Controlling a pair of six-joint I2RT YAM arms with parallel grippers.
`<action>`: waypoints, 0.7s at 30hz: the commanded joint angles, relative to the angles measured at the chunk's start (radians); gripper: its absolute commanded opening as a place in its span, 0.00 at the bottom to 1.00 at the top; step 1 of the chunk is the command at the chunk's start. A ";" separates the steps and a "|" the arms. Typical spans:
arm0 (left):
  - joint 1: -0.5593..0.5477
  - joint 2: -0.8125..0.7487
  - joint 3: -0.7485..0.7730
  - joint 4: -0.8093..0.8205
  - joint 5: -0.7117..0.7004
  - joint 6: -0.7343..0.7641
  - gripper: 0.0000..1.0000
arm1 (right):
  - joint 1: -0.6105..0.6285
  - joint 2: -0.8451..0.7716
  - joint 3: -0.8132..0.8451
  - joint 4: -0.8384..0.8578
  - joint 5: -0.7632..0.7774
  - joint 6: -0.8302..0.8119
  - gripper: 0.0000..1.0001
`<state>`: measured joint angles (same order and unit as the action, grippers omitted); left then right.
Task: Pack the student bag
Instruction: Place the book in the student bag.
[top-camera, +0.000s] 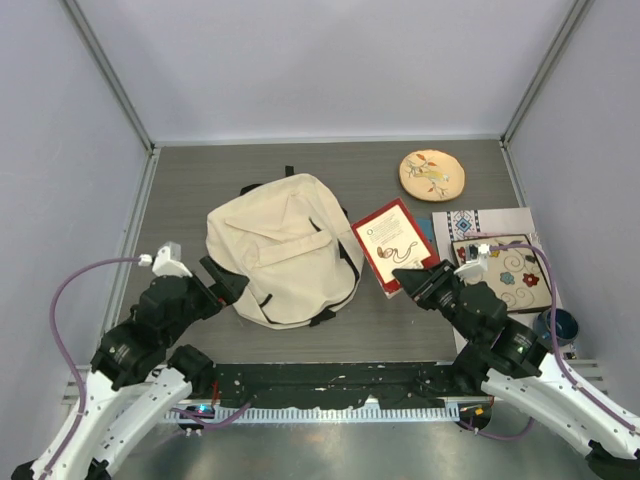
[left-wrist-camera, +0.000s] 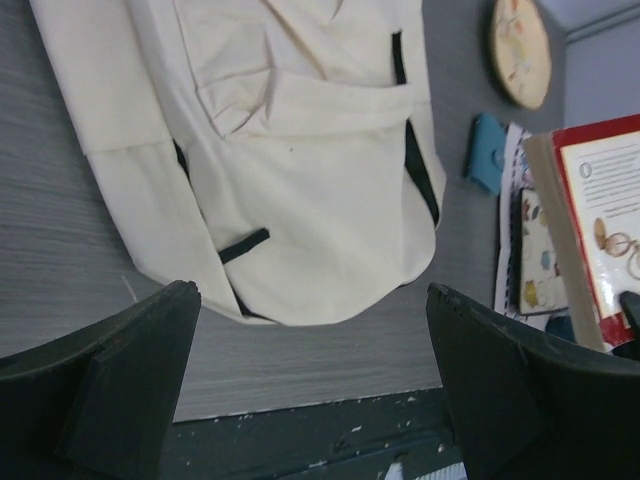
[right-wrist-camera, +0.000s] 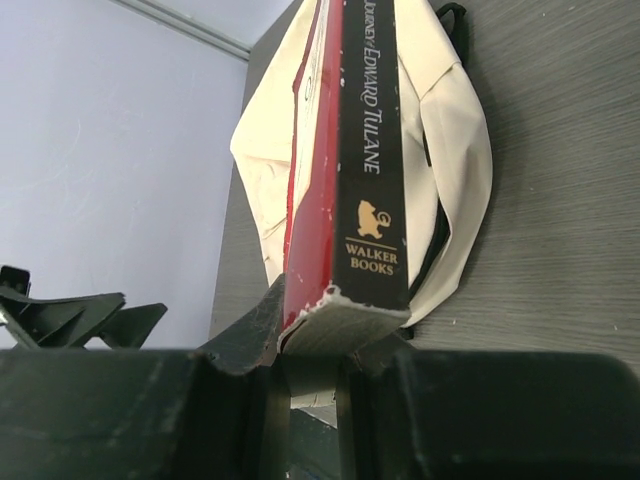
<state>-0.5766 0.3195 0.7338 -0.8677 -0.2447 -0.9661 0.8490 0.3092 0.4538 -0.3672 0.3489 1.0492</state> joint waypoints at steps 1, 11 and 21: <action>-0.002 0.098 0.022 -0.042 0.087 0.027 1.00 | -0.001 -0.001 0.055 0.045 -0.002 0.018 0.01; -0.003 0.162 0.050 -0.039 0.094 0.101 0.99 | -0.001 0.096 0.083 0.036 0.052 -0.001 0.01; -0.003 0.179 0.096 -0.073 0.102 0.148 1.00 | 0.001 0.149 0.166 -0.013 -0.036 -0.081 0.01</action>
<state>-0.5766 0.4736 0.8013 -0.9554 -0.1555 -0.8547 0.8490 0.4580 0.5339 -0.4282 0.3462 1.0130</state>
